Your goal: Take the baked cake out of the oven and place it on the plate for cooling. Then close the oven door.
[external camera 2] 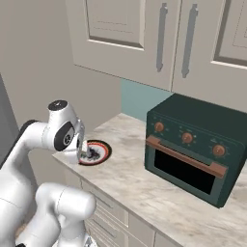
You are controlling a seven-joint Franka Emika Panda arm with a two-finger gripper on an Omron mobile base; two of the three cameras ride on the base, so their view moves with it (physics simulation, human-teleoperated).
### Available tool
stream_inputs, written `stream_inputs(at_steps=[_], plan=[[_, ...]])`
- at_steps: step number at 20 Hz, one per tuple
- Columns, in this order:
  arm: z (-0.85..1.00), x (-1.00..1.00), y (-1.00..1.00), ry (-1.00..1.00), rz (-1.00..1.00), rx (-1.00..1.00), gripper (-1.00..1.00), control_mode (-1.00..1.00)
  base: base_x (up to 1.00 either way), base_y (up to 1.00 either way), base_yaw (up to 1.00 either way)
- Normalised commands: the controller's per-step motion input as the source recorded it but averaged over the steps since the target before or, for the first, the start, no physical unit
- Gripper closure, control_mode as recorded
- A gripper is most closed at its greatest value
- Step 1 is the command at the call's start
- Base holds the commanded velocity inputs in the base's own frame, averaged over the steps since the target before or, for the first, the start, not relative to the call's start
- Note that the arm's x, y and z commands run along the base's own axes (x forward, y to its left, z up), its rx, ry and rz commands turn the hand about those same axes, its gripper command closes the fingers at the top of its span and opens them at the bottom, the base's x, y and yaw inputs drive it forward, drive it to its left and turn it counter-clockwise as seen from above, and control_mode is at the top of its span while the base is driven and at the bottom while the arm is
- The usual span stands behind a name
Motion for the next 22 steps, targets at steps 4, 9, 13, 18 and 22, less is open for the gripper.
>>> stream_inputs(at_steps=[4, 9, 13, 18, 22], plan=[[-0.10, 0.78, 0.11, 0.32, 0.22, 0.00, 1.00, -1.00, 0.00, 0.00, 0.00], [-0.20, 0.47, -0.06, 0.02, 0.21, 0.00, 1.00, -1.00, 0.00, 0.00, 0.00], [-0.38, 0.42, 0.00, -0.04, 0.29, 0.00, 1.00, -1.00, 0.00, 0.00, 0.00], [-0.49, 0.50, 0.05, -0.04, 0.35, -0.07, 1.00, -1.00, 0.00, 0.00, 0.00], [-0.16, 0.46, 0.22, 0.00, 0.23, -0.07, 1.00, -1.00, 0.00, 0.00, 0.00]])
